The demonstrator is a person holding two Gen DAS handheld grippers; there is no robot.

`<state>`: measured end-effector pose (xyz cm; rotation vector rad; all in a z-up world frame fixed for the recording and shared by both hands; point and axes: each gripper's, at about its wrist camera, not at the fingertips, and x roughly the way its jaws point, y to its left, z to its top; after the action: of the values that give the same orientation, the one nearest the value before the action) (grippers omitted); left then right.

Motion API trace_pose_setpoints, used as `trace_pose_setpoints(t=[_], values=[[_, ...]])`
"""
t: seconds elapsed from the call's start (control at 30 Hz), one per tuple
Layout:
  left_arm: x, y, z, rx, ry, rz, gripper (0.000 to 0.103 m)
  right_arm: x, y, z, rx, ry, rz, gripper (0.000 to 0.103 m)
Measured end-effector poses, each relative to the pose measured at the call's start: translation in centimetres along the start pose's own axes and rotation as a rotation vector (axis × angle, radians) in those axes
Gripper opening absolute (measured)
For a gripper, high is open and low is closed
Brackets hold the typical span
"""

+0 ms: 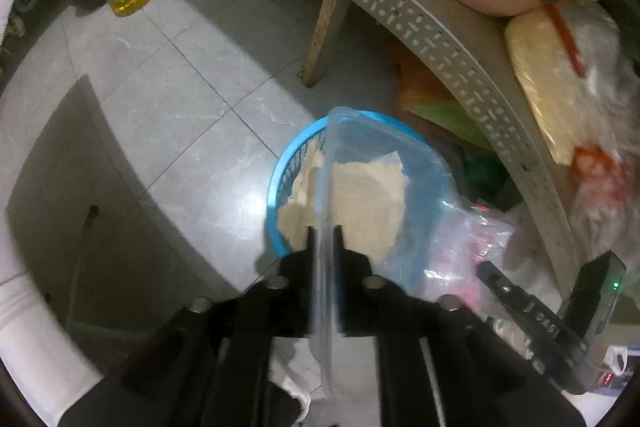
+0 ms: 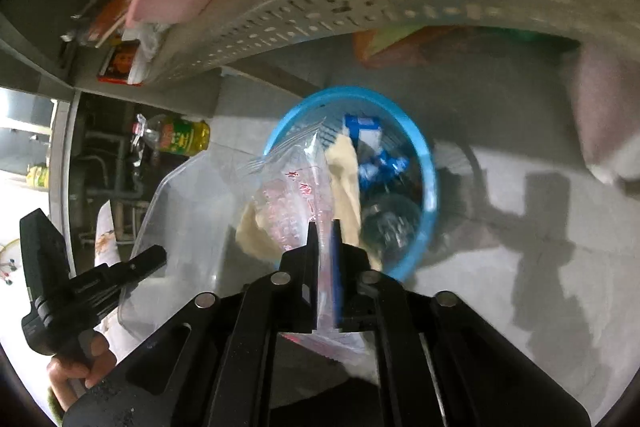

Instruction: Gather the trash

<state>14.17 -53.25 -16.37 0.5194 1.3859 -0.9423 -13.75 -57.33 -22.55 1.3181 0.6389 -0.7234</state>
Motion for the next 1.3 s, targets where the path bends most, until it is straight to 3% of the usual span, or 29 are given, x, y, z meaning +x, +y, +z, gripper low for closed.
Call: trace_pose_setpoints(t=[0.07,0.1,0.23,0.33,0.4,0.57,0.7,0.83,1.0,1.1,1.3], values=[[1.4,-0.3,0.2,0.001,0.036,0.003,0.066,2.2,-0.3,0.8,-0.029,0.012,-0.026,0.024],[1.7,-0.3,0.0,0.003,0.033,0.007,0.066,3.6,-0.7,1.1,-0.035,0.025,-0.05,0.034],[2.0,-0.3,-0.5,0.01,0.055,-0.028,0.066,6.0,-2.5,0.9,0.023,0.069,-0.087,0.036],[0.5,-0.2,-0.4,0.008,0.015,-0.052,0.066,4.7,-2.8,0.5,0.028,0.03,-0.058,0.045],[-1.2,-0.1,-0.8,0.018,-0.013,-0.072,0.066,3.8,-2.8,0.3,0.018,-0.001,-0.058,0.046],[-7.4,-0.1,-2.6,0.055,-0.122,-0.138,0.067,1.2,-3.7,0.6,0.034,-0.074,-0.079,0.047],[-13.7,-0.5,-6.1,0.115,-0.232,-0.189,0.071,-0.7,-3.5,-0.2,0.017,-0.138,-0.068,0.047],[-19.5,-0.3,-11.0,0.177,-0.361,-0.176,0.075,-3.3,-1.9,-1.7,-0.049,-0.169,-0.049,0.047],[-24.3,0.6,-17.7,0.186,-0.508,-0.14,0.087,-8.8,2.0,-5.9,-0.199,-0.213,-0.001,0.048],[-25.6,1.2,-21.9,0.156,-0.571,-0.101,0.097,-12.6,5.5,-9.2,-0.366,-0.248,-0.008,0.06],[-26.4,2.4,-27.2,0.035,-0.637,-0.039,0.097,-17.2,11.6,-14.8,-0.708,-0.32,-0.052,0.087]])
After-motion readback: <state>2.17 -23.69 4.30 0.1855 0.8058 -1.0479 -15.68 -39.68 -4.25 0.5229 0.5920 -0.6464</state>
